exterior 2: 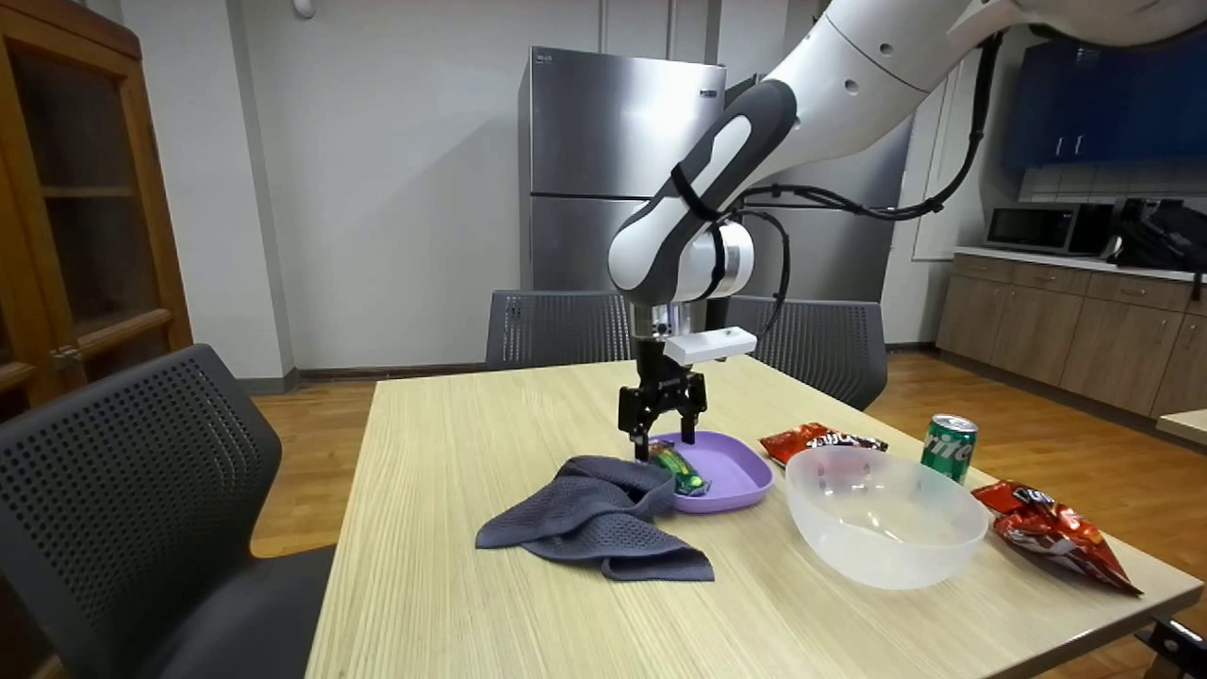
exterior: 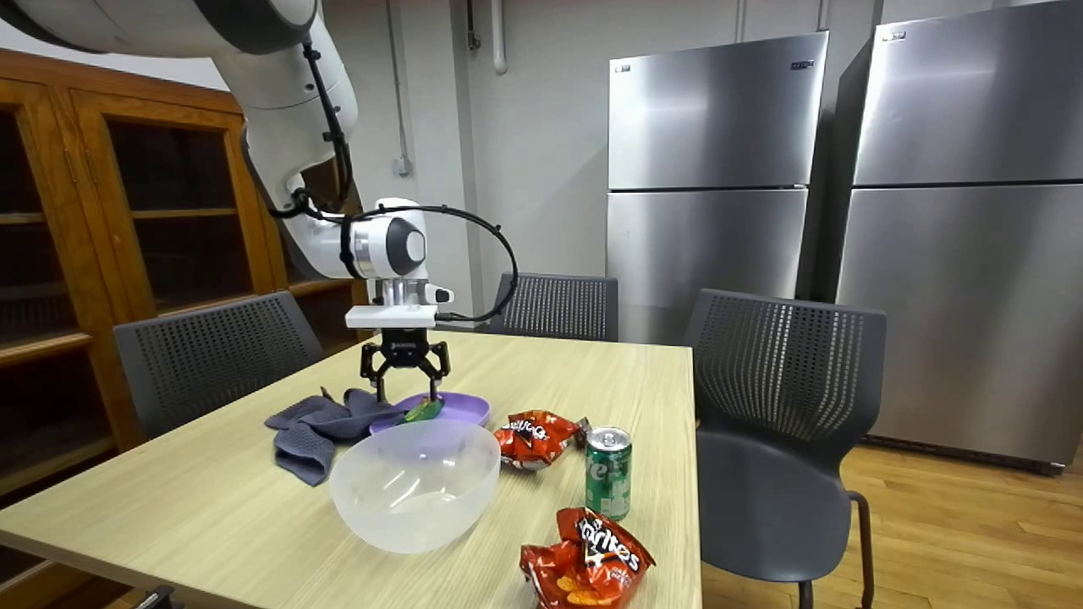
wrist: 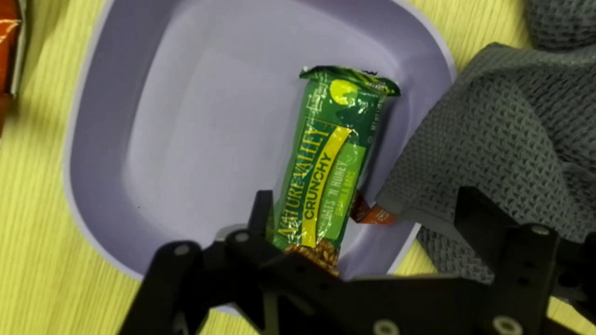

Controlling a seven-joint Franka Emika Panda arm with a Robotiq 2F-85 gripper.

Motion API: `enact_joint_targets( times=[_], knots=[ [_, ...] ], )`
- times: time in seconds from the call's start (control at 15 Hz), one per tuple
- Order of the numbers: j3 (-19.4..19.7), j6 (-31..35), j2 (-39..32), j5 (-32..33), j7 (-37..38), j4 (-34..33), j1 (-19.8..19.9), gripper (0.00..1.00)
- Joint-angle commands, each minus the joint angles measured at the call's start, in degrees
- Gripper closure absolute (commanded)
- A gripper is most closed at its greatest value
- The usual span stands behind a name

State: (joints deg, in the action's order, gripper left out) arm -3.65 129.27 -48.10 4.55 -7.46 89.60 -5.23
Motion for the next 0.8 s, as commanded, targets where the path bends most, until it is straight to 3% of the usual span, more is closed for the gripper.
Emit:
enact_joint_targets(
  times=[0.0, 0.73],
  knots=[
    [0.5, -3.9, 4.5, 0.7, 0.6, 2.4, -0.2, 0.00],
    [4.0, -4.3, 9.6, -0.4, 1.0, 8.7, 4.8, 0.00]
  ],
)
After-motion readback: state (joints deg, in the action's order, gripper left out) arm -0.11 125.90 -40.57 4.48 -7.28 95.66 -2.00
